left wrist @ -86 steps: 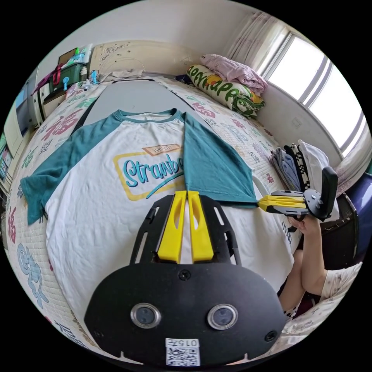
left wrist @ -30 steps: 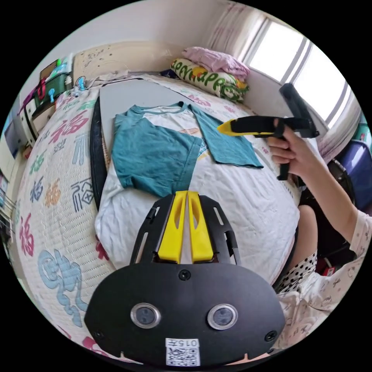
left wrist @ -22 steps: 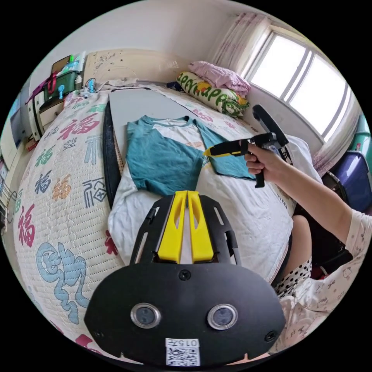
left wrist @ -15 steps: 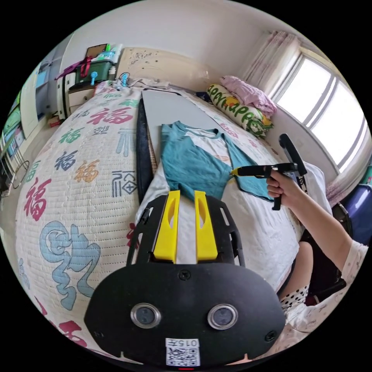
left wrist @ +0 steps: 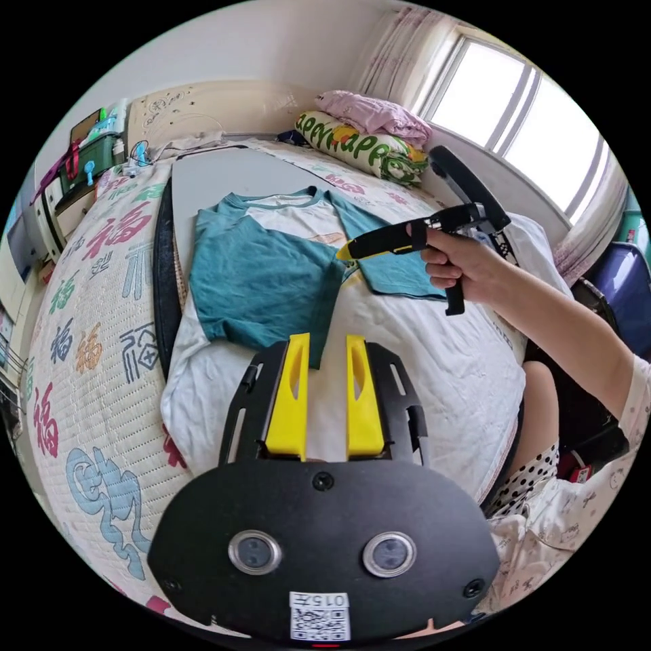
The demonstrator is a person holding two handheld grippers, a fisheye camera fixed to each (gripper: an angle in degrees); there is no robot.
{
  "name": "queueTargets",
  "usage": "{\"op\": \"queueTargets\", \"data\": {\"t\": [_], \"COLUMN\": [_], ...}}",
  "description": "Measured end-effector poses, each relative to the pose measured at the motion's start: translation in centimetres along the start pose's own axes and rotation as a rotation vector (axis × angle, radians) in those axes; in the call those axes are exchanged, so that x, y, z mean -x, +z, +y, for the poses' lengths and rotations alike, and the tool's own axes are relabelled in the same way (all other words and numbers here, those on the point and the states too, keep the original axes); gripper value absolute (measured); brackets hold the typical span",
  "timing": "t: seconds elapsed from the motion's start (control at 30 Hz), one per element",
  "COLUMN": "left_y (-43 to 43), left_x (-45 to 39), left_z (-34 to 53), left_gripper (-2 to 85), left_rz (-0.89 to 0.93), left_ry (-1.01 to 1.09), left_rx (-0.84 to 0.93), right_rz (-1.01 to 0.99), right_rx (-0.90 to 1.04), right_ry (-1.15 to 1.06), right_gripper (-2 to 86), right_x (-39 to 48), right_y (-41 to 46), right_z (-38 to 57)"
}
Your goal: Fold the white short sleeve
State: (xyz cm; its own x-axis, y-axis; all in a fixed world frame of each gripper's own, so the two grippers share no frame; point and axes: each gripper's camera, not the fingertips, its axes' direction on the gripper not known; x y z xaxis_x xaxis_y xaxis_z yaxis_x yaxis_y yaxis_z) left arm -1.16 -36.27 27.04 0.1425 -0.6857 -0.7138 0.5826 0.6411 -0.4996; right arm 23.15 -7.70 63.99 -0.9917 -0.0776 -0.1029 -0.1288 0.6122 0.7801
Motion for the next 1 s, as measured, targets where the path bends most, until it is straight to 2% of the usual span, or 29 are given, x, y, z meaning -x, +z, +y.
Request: {"op": "queueTargets", "data": {"t": [0.1, 0.23, 0.47, 0.53, 0.6, 0.67, 0.77, 0.87, 0.93, 1.0], "left_y": [0.7, 0.8, 0.3, 0.1, -1.5, -3.7, -7.3, -9.0, -8.6, -6.4], "left_x": [-0.4, -0.7, -0.1, 0.5, 1.7, 2.9, 5.4, 7.5, 8.7, 11.1], "left_z": [-0.2, 0.0, 0.8, 1.1, 1.4, 2.0, 2.8, 2.2, 0.1, -4.5], "left_gripper": [7.2, 1.4, 0.8, 2.2, 7.1, 8.6, 7.0, 6.6, 7.2, 8.3], "left_rz": [-0.044, -0.134, -0.124, -0.112, -0.082, -0.079, -0.1, -0.069, -0.07, -0.128], "left_ry": [0.012, 0.03, 0.055, 0.043, 0.007, -0.031, -0.063, 0.006, 0.04, 0.029], "left_rx": [0.035, 0.052, 0.096, 0.085, 0.04, -0.045, -0.228, -0.374, -0.386, -0.304], "right_rz": [0.024, 0.048, 0.072, 0.096, 0.082, 0.078, 0.07, 0.006, 0.024, 0.023], "right_rx": [0.025, 0.022, 0.035, 0.036, 0.023, -0.013, -0.16, -0.367, -0.423, -0.375], "right_ry": [-0.019, -0.095, -0.161, -0.161, -0.177, -0.175, -0.158, -0.193, -0.18, -0.145], "right_gripper": [0.9, -0.5, 0.7, 4.4, 6.8, 7.9, 10.0, 12.6, 11.6, 10.7], "right_x": [1.4, 4.1, 6.5, 6.5, 6.2, 5.1, 2.1, -0.3, -1.5, -2.5], "right_y": [0.8, 0.5, 0.6, 0.8, 0.0, -1.8, -6.5, -11.1, -13.0, -13.0], "right_z": [0.2, 1.6, 4.7, 5.3, 5.9, 6.3, 6.5, 6.4, 4.7, 2.3]}}
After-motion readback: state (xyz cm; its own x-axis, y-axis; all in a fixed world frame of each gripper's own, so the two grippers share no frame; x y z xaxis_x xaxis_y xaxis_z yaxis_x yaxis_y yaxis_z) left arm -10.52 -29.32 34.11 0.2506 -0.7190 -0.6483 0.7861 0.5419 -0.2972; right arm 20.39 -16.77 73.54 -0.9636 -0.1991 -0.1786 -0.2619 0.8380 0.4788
